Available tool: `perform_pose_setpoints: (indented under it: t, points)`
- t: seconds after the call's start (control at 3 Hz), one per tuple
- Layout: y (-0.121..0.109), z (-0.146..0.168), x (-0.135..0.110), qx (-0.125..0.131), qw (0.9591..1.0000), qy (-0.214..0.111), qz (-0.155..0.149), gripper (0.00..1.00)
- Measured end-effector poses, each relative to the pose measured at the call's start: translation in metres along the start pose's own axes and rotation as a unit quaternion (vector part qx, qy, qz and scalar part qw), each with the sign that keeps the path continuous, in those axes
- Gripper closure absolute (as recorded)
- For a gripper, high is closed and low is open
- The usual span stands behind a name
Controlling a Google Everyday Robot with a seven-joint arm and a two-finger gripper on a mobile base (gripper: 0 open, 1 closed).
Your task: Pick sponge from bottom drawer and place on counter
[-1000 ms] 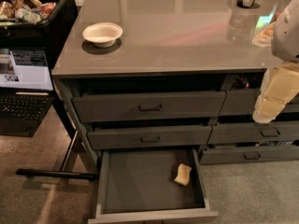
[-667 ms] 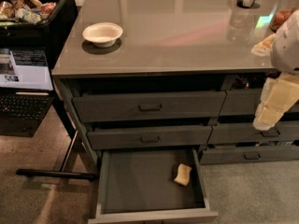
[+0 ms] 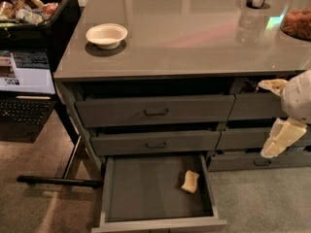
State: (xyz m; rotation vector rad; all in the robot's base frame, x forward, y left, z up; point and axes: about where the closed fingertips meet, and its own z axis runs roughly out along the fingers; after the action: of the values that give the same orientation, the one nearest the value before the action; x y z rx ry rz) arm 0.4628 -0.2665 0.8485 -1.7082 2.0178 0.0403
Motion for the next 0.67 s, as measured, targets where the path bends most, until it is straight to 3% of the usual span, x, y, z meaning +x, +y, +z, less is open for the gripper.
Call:
perform_pose_setpoints:
  t: [0.67]
  points:
    - [-0.018,0.077,0.030,0.044,0.9946,-0.074,-0.059,0.00]
